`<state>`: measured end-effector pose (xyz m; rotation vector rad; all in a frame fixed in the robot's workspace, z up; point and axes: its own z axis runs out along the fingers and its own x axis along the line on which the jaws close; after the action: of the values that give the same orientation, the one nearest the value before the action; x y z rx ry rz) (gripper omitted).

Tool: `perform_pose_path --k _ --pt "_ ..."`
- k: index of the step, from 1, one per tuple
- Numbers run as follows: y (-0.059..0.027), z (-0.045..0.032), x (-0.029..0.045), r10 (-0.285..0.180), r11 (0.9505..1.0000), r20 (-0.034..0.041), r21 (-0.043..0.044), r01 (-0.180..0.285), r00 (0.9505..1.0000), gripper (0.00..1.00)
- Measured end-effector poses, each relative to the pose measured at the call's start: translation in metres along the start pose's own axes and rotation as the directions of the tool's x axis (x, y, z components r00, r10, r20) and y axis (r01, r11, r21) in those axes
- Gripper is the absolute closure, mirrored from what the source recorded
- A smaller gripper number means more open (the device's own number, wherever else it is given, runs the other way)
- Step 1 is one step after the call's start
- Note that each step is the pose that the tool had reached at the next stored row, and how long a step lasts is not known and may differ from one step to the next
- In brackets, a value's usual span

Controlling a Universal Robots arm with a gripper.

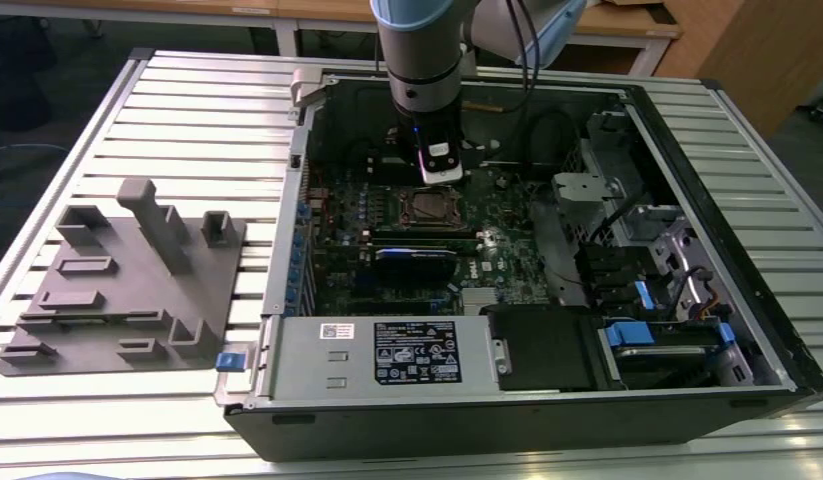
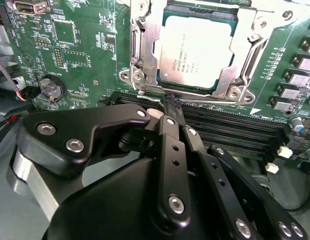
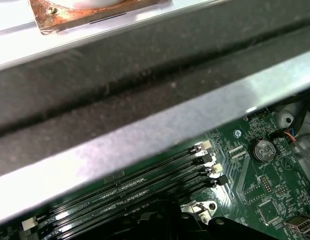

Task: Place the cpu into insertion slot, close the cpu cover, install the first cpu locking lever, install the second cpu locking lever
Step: 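Install the first cpu locking lever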

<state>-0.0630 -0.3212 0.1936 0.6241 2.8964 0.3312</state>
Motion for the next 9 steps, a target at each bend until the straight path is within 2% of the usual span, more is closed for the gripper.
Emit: perform_pose_path --k 2,6,9 --pt "0.0000 0.0000 0.0000 0.000 1.0000 0.0004 0.0008 0.000 1.0000 0.89" --pt "0.0001 -0.0002 0.0000 -0.003 0.9999 0.0055 0.0129 0.003 1.0000 0.89" --pt "0.0000 -0.0002 -0.0001 -0.004 0.9998 0.0076 0.0178 0.004 1.0000 0.89"
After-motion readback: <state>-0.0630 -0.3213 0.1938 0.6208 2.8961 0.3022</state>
